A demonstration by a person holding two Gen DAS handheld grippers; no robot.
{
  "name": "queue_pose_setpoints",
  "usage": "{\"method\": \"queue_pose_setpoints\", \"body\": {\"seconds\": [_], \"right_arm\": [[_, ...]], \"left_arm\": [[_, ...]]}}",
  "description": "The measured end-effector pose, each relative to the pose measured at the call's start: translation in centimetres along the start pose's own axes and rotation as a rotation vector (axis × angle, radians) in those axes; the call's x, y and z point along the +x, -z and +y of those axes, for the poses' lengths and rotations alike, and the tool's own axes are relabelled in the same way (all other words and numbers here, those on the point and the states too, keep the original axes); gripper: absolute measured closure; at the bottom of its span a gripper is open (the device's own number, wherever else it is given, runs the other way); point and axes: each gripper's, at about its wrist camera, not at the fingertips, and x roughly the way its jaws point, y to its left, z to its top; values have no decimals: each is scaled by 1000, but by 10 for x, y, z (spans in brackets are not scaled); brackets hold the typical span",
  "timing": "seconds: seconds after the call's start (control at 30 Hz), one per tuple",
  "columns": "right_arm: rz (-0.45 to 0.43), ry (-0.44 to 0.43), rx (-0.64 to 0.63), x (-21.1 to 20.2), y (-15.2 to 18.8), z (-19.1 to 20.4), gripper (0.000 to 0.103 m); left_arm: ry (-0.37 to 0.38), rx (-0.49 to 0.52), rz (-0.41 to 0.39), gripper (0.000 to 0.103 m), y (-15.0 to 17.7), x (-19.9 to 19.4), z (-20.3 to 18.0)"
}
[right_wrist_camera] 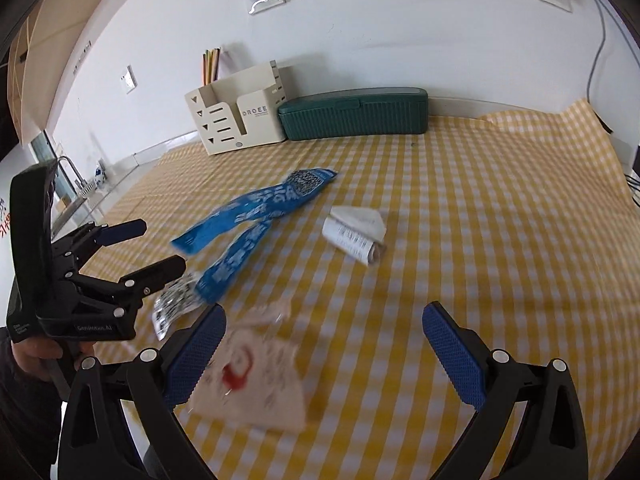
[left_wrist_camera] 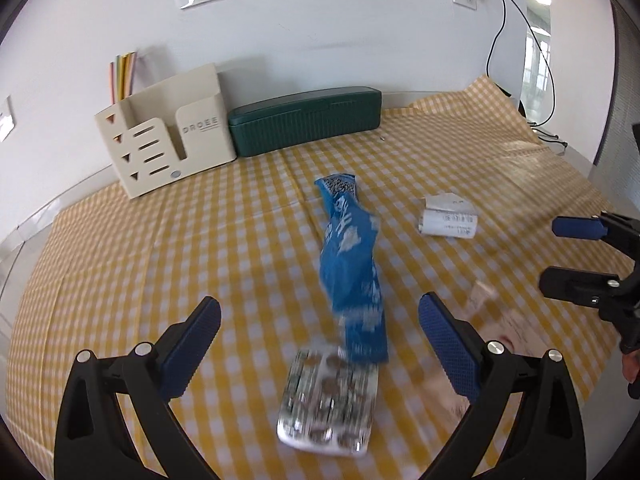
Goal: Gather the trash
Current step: 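Grasp the blue snack bag with the left tool while the right tool grasps the white receipt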
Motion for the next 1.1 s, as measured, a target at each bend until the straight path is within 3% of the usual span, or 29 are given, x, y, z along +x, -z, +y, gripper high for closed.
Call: {"method": "queue_pose_setpoints", "body": {"seconds": [0.1, 0.2, 0.43, 0.6, 0.63, 0.77, 0.83, 0.87, 1.1], "right_arm": [[10, -6, 1, 15, -10, -10, 4], [24, -24, 32, 32, -20, -22, 4], [85, -42, 13, 64, -31, -25, 21], [91, -24, -44, 79, -41, -15, 32], [97, -18, -47, 83, -43, -14, 35], [131, -4, -74, 94, -44, -10, 66], [133, 6, -91, 94, -44, -8, 71], [133, 6, -95, 93, -44, -7, 81], [84, -7, -73, 72, -46, -7, 88]], "left_arm": [[4, 12, -1, 5, -11, 14, -4], [7, 22, 27, 16, -18, 30, -7], [22, 34, 76, 52, -23, 50, -1], [53, 26, 86, 90, -28, 53, 9], [57, 23, 87, 91, -29, 54, 11], [63, 10, 77, 96, -33, 52, 17], [62, -1, 66, 97, -36, 50, 23], [62, -10, 59, 97, -37, 48, 26], [48, -79, 15, 97, -42, 33, 50]]}}
